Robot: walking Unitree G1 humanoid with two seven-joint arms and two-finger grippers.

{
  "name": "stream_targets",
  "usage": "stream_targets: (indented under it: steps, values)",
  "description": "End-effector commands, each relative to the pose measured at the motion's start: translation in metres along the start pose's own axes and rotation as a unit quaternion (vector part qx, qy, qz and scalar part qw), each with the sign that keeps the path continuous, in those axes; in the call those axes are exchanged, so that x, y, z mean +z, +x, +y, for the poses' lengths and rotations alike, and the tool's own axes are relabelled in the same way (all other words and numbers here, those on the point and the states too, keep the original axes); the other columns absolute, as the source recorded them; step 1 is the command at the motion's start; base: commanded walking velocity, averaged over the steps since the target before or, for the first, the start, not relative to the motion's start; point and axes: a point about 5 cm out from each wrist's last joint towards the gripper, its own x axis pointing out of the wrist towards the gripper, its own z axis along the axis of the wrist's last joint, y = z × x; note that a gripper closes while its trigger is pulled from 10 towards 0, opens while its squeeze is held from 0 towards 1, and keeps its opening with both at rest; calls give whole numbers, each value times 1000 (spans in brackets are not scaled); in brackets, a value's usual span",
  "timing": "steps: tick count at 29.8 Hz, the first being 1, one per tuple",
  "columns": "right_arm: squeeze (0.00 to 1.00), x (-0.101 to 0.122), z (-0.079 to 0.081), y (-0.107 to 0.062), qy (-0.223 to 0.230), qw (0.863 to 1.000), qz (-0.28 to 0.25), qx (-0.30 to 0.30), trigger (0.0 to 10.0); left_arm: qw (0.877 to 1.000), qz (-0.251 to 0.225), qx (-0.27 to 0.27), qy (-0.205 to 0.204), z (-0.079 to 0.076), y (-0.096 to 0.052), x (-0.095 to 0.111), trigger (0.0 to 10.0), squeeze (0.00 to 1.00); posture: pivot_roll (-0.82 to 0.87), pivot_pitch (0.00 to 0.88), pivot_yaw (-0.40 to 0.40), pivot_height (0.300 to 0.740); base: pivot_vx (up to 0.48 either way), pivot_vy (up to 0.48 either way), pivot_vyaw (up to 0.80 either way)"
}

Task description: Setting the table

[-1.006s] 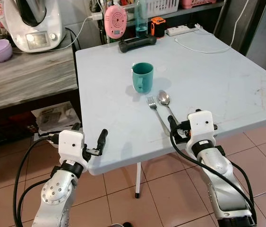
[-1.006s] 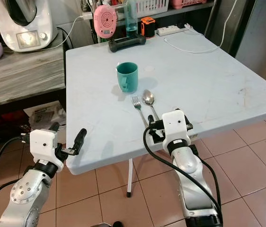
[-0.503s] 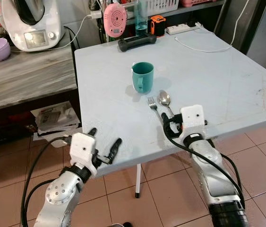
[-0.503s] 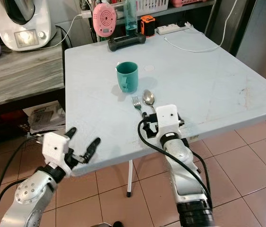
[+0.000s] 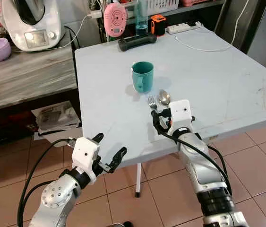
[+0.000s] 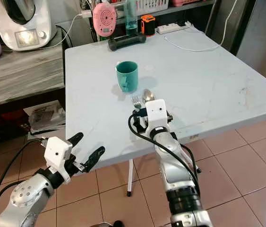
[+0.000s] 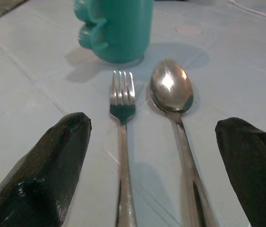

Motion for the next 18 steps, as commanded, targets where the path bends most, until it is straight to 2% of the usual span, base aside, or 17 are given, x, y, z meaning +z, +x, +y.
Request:
stream_targets:
  steps: [1, 6, 17, 18]
  values:
    - [0, -1, 1, 5, 5, 1000, 9, 0, 10000, 1000, 4, -4, 1, 1, -3, 1, 10000, 0, -84, 103, 116, 740, 0, 0, 0]
    - [0, -2, 1, 10, 12, 1000, 17, 4, 10000, 1000, 2, -11, -4, -1, -3, 1, 10000, 0, -83, 109, 113, 740, 0, 0, 0]
    - [0, 0, 17, 24, 13, 999, 26, 35, 10000, 1000, -3, -22, -2, -4, -2, 4, 10000, 0, -81, 116, 114, 740, 0, 0, 0]
    - [0, 0, 19, 25, 12, 999, 26, 39, 9176, 1000, -3, -23, -2, -5, -2, 5, 10000, 0, -80, 117, 114, 740, 0, 0, 0]
